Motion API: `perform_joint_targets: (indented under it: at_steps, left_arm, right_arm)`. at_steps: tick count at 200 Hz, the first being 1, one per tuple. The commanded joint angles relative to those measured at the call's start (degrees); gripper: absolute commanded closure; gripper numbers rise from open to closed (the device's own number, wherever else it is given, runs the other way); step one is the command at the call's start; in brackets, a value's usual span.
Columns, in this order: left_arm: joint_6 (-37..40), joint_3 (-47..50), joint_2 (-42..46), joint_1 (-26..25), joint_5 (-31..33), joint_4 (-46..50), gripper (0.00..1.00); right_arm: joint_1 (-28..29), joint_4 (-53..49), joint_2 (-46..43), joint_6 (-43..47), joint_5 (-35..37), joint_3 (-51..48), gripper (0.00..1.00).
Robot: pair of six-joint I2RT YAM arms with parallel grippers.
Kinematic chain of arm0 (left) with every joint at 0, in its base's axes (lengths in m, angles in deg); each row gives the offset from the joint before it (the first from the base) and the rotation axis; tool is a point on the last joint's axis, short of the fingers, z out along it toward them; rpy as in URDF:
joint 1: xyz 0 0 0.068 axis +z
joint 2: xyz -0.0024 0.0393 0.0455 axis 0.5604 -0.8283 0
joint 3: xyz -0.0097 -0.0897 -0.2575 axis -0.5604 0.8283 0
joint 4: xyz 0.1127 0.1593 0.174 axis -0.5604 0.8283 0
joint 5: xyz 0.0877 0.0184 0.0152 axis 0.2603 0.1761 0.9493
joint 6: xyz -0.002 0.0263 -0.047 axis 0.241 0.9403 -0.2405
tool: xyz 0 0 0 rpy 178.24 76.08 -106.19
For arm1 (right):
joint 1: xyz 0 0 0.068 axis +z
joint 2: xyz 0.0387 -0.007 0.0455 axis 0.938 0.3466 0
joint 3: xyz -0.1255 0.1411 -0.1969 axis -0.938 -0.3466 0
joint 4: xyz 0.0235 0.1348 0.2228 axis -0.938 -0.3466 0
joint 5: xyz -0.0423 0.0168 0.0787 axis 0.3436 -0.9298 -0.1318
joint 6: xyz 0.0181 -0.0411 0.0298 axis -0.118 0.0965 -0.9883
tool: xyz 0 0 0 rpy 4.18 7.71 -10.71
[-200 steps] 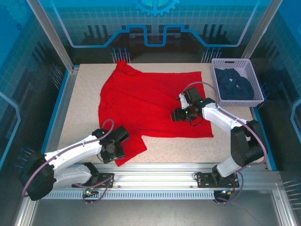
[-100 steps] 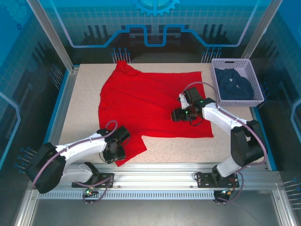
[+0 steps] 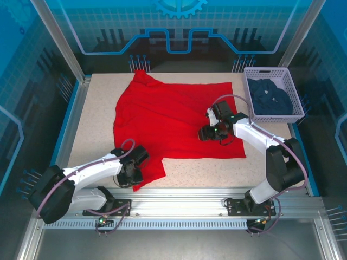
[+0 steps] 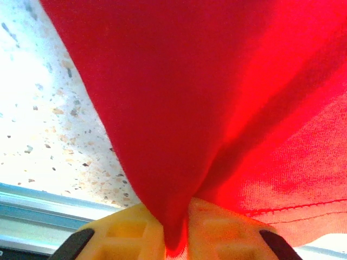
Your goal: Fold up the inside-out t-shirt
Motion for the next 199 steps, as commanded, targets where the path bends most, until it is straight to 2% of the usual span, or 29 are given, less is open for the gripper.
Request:
perform_joint_targets:
  at_steps: [1, 48, 59, 83, 107, 161, 199]
  left_arm:
    - [1.0, 1.0, 0.8, 0.1, -1.6, -0.9, 0.86]
    - [1.2, 0.4, 3.2, 0.5, -0.9, -0.7, 0.97]
    - [1.1, 0.4, 4.0, 0.7, -0.9, -0.4, 1.00]
    - [1.2, 0.0, 6.0, 1.0, -0.8, -0.1, 1.00]
    - [1.7, -0.1, 6.9, 1.4, -1.1, -0.5, 1.00]
    - [3.7, 0.0, 7.7, 1.7, -2.5, -2.2, 1.00]
    - [4.9, -0.3, 7.9, 2.0, -3.1, -2.8, 1.00]
  right_arm:
    - [-1.6, -2.3, -1.0, -0.4, 0.3, 0.3, 0.43]
    - [-7.0, -4.8, -0.5, -2.8, 3.1, -1.5, 0.44]
    - [-9.6, -5.1, -1.2, -3.7, 3.4, -3.2, 0.44]
    - [-17.5, -4.4, -4.1, -5.7, 1.9, -8.2, 0.44]
    - [-22.4, -5.3, -7.6, -7.0, 4.2, -13.1, 0.43]
    - [-26.6, -11.1, -15.5, -8.0, 12.6, -17.5, 0.41]
    - [-26.7, -11.0, -14.1, -9.9, 11.3, -18.4, 0.42]
